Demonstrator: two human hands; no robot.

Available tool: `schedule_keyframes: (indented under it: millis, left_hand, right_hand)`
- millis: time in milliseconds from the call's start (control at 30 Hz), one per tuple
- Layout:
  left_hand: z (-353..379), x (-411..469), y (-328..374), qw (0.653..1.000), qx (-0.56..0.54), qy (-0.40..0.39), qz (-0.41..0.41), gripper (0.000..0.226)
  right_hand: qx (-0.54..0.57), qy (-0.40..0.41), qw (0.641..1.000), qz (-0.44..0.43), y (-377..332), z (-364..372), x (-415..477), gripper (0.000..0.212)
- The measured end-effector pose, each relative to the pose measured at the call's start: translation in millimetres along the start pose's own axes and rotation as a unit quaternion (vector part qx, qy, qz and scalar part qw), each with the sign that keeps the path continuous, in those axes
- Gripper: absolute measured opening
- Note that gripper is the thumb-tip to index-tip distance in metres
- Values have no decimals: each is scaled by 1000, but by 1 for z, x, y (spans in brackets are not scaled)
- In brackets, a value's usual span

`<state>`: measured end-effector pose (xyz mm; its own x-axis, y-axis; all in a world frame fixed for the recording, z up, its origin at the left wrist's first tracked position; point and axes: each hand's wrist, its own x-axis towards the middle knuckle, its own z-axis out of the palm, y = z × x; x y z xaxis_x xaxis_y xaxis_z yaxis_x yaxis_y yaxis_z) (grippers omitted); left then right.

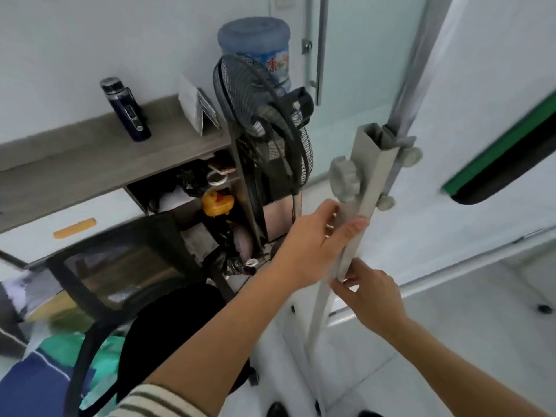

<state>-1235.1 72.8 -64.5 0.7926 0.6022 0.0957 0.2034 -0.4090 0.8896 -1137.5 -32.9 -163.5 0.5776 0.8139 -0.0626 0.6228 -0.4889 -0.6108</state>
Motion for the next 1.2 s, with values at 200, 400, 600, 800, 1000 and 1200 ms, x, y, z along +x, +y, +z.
schedule_keyframes:
  millis: [200,400,600,800,1000,1200]
  left_hand:
    - [53,-55,31,1000,14,7,16,66]
    - [116,-117,69,995,50,75,34,47]
    - [169,-178,109,998,34,57,23,36]
    - [203,-220,126,996,36,51,63,30]
    - [209,-242,124,998,18,-18,62,34]
    - [213,-287,92,993,81,-91,4,38]
  right_hand:
    - [-6,32,999,-9,40,-14,-75,27]
    - [-33,22,998,-49,82,-41,-147,30]
    - [-55,6,998,-28,115,-66,-220,31]
    - [-49,17,998,26,134,-75,-276,28]
    - [3,0,996,90,132,-80,-323,38]
    - [100,24,981,165,159,-84,-415,29]
